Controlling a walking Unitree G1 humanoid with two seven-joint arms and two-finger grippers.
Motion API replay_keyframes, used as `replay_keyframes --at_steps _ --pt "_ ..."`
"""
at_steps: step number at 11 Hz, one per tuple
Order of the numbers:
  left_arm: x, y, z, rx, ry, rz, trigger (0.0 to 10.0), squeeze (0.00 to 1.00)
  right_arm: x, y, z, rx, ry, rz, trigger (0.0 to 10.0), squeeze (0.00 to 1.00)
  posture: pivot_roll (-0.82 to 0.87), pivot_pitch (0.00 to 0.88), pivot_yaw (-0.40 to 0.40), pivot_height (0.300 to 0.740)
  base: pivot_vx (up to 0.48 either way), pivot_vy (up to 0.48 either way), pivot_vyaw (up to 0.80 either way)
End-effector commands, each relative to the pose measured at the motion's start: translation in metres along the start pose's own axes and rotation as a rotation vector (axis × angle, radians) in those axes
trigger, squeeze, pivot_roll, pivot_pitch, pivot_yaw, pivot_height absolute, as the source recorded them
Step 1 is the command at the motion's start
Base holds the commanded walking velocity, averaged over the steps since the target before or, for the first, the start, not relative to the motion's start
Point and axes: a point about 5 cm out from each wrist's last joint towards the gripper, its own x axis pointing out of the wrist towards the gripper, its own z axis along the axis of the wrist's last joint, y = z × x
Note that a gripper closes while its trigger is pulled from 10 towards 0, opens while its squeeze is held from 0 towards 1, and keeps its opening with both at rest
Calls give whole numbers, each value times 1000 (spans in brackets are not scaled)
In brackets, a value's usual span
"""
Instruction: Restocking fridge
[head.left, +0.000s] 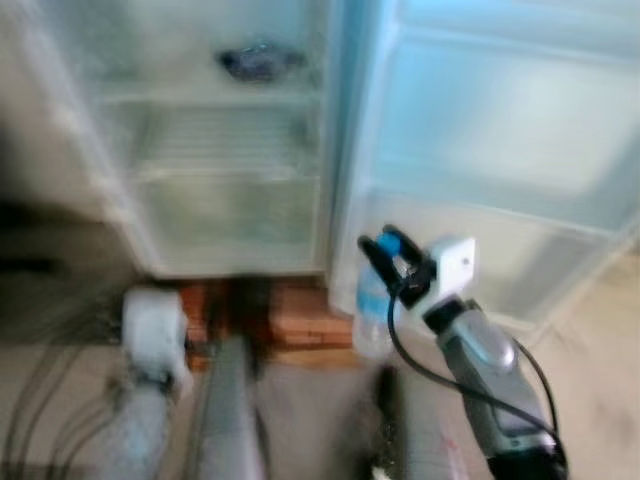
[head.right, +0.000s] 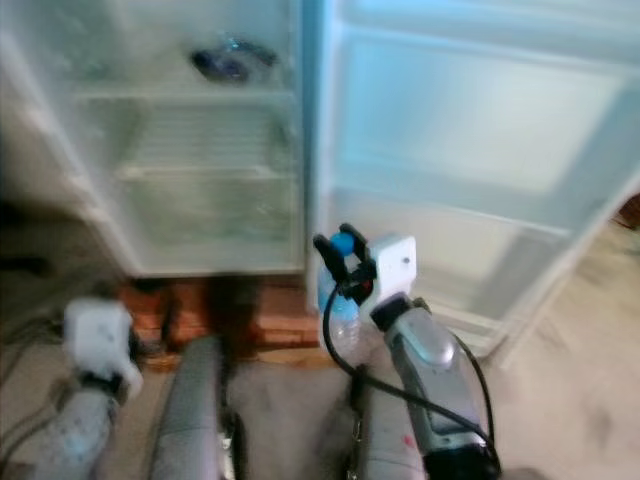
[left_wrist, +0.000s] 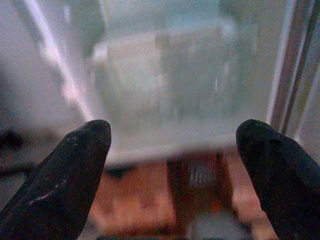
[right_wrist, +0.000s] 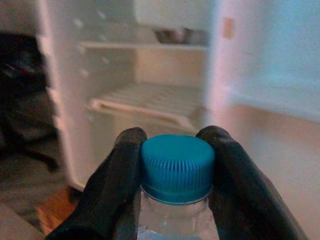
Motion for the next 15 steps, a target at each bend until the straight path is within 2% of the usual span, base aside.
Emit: replay_keyframes --at_steps 1,2,4,5,6,7,8,9,10,11,13,15 --pt "7 4 11 31 -42 7 10000 0 10 7 10 -31 -58 35 10000 0 113 77 -5 504 0 0 0" --pt "7 7 10 40 -40 25 10000 0 22 11 13 -91 -80 55 10000 0 120 82 -4 479 0 0 0" --pt "4 10 11 50 -40 42 10000 0 32 11 18 -165 -114 57 10000 0 139 93 -5 469 0 0 0" --pt "1 11 12 54 -36 45 10000 0 36 4 19 -215 -114 31 10000 0 148 102 -5 469 0 0 0" --pt "-2 13 11 64 -27 47 10000 0 35 -3 19 -212 -116 1 10000 0 152 109 -2 469 0 0 0" --pt "-2 15 11 68 -19 50 10000 0 35 -11 20 -260 -128 -55 10000 0 154 112 2 469 0 0 0" --pt "-1 14 11 87 -11 46 10000 0 36 -21 26 -351 -150 -120 10000 0 155 114 7 469 0 0 0" --pt "-2 15 11 82 -11 41 10000 0 34 -32 33 -388 -180 -191 10000 0 155 116 9 469 0 0 0" --pt "-2 15 12 78 -12 37 10000 0 34 -35 39 -321 -213 -187 10000 0 155 118 13 469 0 0 0" --pt "-1 15 12 80 -10 32 10000 0 35 -31 48 -318 -269 -172 10000 0 153 119 17 469 0 0 0" --pt "-1 14 12 84 -9 25 10000 0 49 -1 54 -282 -356 -22 10000 0 163 121 20 469 0 0 0" --pt "-5 17 13 90 -8 27 10000 0 59 19 68 -318 -437 68 10000 0 187 138 22 469 0 0 0"
